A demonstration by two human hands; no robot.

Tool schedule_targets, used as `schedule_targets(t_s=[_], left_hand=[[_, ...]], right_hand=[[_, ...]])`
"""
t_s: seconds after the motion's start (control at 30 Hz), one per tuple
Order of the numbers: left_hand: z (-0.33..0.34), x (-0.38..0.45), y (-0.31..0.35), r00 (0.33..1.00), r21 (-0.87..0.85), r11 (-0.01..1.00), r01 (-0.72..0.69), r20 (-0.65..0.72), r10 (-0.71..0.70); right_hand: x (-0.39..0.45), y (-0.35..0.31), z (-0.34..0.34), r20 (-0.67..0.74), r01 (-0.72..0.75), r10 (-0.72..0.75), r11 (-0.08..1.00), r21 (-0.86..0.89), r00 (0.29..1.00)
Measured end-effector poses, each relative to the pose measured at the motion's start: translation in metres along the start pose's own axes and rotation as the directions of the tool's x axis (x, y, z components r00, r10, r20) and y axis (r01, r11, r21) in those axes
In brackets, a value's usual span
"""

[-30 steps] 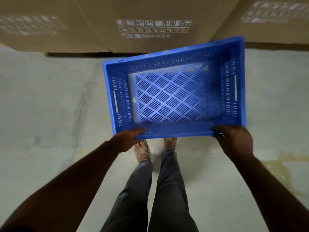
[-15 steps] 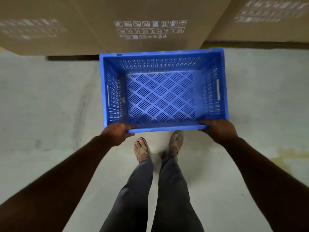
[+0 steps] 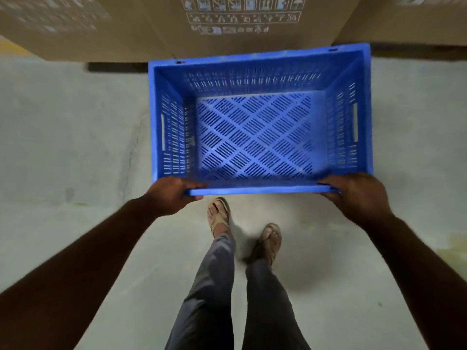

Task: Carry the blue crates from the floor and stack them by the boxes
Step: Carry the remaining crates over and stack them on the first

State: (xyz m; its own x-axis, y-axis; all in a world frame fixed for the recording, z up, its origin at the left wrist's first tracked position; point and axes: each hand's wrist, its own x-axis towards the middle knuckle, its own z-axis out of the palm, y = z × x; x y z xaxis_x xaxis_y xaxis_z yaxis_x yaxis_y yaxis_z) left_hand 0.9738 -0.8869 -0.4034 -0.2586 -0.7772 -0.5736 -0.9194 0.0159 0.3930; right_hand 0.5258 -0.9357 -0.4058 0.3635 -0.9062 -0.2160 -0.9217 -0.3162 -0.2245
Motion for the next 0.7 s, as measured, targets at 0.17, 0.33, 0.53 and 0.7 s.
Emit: schedule_targets(t_s=[0.17, 0.33, 0.53, 0.7], left_hand=[[0.006, -0.003, 0.004, 0.998, -0.027, 1.0, 0.01, 0.055, -0.008], [-0.011, 0.003, 0.001, 0.994, -0.039, 0.999, 0.025, 0.103, -0.021], [-0.024, 0.028, 0.003, 0.989, 0.079, 0.989, 0.122, 0.071, -0.127], [-0.004, 0.002, 0.01, 0.992, 0.201, 0.979, 0.046, -0.122, -0.021]], right_hand=[[-0.011, -0.009, 0.005, -0.037, -0.024, 0.026, 0.999, 0.032, 0.999], [0.001, -0.012, 0.005, -0.055, -0.038, 0.037, 0.999, -0.016, 0.998], [0.025, -0.007, 0.014, -0.038, -0.062, 0.061, 0.998, -0.01, 0.997], [0.004, -0.011, 0.022, -0.035, -0.092, 0.091, 0.995, -0.038, 0.995]])
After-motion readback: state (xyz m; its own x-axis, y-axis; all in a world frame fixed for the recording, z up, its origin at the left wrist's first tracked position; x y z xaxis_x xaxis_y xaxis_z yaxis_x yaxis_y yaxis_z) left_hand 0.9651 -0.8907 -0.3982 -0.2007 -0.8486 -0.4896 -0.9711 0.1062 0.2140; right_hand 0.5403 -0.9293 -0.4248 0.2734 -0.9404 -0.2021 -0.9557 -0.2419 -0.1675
